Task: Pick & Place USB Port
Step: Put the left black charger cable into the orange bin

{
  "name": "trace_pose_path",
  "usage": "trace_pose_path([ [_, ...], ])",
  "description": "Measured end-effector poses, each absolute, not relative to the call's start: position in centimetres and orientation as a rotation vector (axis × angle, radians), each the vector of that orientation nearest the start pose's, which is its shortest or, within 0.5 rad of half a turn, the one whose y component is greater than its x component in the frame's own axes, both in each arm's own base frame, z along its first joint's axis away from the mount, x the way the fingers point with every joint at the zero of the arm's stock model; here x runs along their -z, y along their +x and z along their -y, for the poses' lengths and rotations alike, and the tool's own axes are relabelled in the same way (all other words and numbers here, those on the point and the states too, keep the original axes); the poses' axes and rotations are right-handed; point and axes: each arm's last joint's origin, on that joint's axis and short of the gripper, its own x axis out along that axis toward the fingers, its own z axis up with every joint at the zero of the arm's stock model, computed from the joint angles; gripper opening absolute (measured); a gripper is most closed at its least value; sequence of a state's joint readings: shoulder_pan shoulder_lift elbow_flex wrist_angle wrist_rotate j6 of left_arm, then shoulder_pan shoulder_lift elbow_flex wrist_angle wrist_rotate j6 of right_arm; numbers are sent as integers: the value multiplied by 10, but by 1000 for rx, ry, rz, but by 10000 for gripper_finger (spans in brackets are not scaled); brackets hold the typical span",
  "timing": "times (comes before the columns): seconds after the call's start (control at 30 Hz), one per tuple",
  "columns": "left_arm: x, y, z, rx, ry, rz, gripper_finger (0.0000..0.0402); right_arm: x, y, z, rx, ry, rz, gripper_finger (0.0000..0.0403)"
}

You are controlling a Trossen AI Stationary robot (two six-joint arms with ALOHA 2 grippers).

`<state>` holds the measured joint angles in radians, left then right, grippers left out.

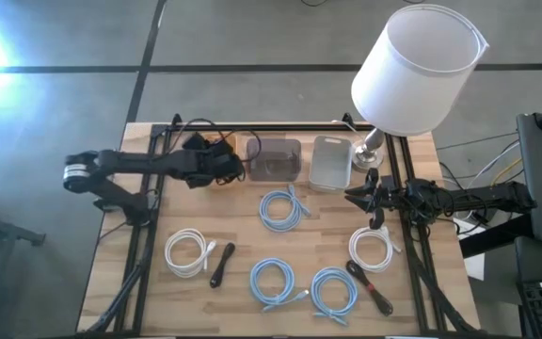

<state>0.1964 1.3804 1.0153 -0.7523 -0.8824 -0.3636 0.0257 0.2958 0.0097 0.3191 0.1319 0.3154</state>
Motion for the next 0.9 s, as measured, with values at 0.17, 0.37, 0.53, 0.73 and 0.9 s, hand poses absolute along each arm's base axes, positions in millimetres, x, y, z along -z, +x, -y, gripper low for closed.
trace_pose_path([
  [0.17,-276,247,-66,-1038,44,-895,200,-172,116,1,100,318,49,76],
  [0.37,-277,248,-46,-743,-267,-912,200,-172,116,1,101,317,49,70],
  [0.53,-263,251,-12,-484,-484,-992,200,-172,116,1,100,317,49,75],
  [0.73,-241,242,36,-422,-622,-1069,200,-172,116,1,100,317,48,84],
  [0.9,-225,237,71,-378,-720,-1050,200,-172,116,1,100,318,49,92],
])
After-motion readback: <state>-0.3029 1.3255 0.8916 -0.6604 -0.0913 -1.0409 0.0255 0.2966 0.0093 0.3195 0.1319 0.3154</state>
